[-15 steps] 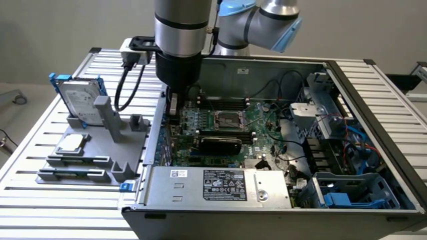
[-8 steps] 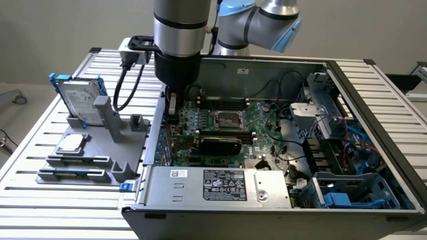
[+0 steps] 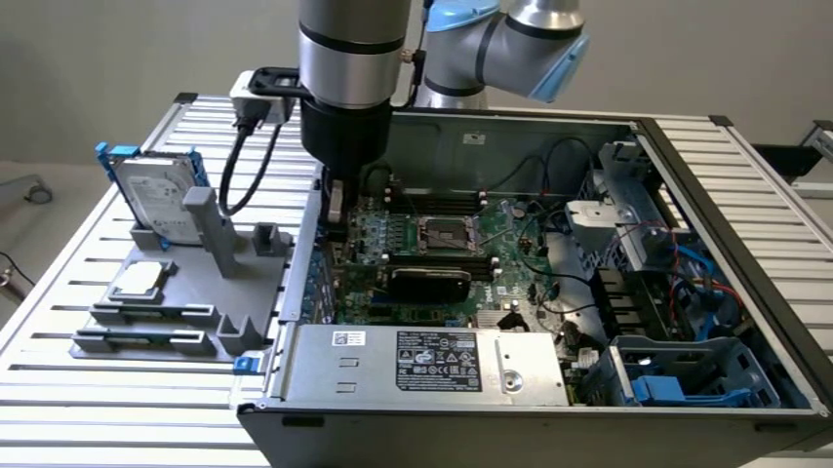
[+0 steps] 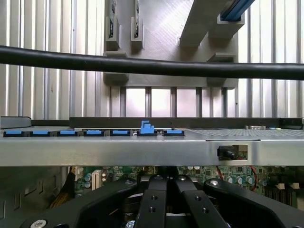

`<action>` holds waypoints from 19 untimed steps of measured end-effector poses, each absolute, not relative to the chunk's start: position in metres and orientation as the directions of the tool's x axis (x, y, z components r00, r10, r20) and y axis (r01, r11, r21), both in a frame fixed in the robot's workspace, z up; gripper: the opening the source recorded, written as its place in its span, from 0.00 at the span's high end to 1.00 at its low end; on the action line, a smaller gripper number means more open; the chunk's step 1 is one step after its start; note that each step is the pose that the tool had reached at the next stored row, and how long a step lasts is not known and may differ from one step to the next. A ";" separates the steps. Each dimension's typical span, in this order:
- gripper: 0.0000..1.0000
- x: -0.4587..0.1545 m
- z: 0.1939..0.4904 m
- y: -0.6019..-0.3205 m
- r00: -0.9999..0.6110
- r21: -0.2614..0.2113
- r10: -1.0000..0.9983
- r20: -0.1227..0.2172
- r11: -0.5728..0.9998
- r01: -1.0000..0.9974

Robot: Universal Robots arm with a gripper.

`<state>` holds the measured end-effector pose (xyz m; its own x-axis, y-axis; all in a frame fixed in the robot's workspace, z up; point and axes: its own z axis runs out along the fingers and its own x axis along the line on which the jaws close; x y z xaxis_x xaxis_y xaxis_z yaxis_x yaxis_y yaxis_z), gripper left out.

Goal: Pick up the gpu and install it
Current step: 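Press down on the gpu until it lock into place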

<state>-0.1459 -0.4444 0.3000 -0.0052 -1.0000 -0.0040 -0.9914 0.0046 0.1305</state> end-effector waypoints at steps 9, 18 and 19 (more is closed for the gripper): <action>0.89 -0.146 0.301 -0.445 -0.005 0.130 -1.000 -0.004 0.005 -0.991; 0.89 -0.139 0.313 -0.446 -0.005 0.130 -1.000 -0.004 0.005 -0.991; 0.89 -0.137 0.313 -0.446 -0.005 0.131 -1.000 -0.004 0.005 -0.991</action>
